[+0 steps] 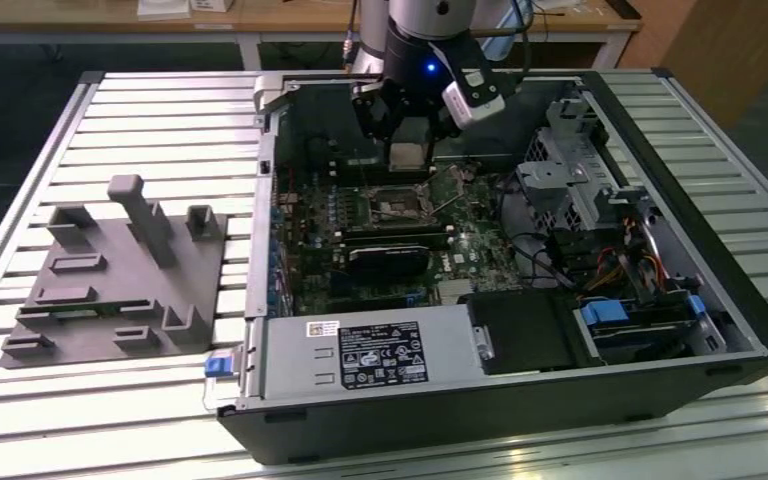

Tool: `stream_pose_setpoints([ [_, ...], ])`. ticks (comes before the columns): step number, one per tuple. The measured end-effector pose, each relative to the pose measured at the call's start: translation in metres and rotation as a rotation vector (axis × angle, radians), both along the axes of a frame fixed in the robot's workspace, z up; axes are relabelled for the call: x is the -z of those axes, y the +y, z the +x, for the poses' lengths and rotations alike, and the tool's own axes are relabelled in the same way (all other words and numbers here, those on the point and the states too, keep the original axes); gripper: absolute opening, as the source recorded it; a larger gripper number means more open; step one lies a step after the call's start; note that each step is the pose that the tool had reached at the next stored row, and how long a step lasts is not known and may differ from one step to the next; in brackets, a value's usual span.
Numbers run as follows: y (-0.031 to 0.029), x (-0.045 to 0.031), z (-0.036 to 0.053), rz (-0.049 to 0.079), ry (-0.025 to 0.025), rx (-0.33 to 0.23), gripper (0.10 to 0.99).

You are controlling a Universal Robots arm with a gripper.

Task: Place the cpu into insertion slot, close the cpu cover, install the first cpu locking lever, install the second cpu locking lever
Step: 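Place the cpu into insertion slot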

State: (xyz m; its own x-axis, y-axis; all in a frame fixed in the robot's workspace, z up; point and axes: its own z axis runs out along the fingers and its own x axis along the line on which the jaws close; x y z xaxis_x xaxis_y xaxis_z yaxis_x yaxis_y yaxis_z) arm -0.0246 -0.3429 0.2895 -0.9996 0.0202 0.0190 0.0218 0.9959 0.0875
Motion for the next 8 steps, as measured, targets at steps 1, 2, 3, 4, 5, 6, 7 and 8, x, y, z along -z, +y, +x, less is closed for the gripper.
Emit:
stream_pose_setpoints([
  [1,0.0,0.0,0.0,0.0,0.0,0.003,0.537],
  [2,0.0,0.0,0.0,0.0,0.0,0.01,0.537],
  [3,0.0,0.0001,0.0,0.0,0.0001,0.018,0.537],
  [4,0.0,0.0002,0.0,0.0,0.0001,0.029,0.537],
  [5,0.0,0.0004,0.0,0.0,0.0001,0.041,0.537],
  [6,0.0,0.0005,0.0,0.0,0.0001,0.054,0.537],
  [7,0.0,0.0006,0.0,0.0,0.0001,0.065,0.537],
  [8,0.0,0.0007,0.0,0.0,0.0,0.078,0.537],
])
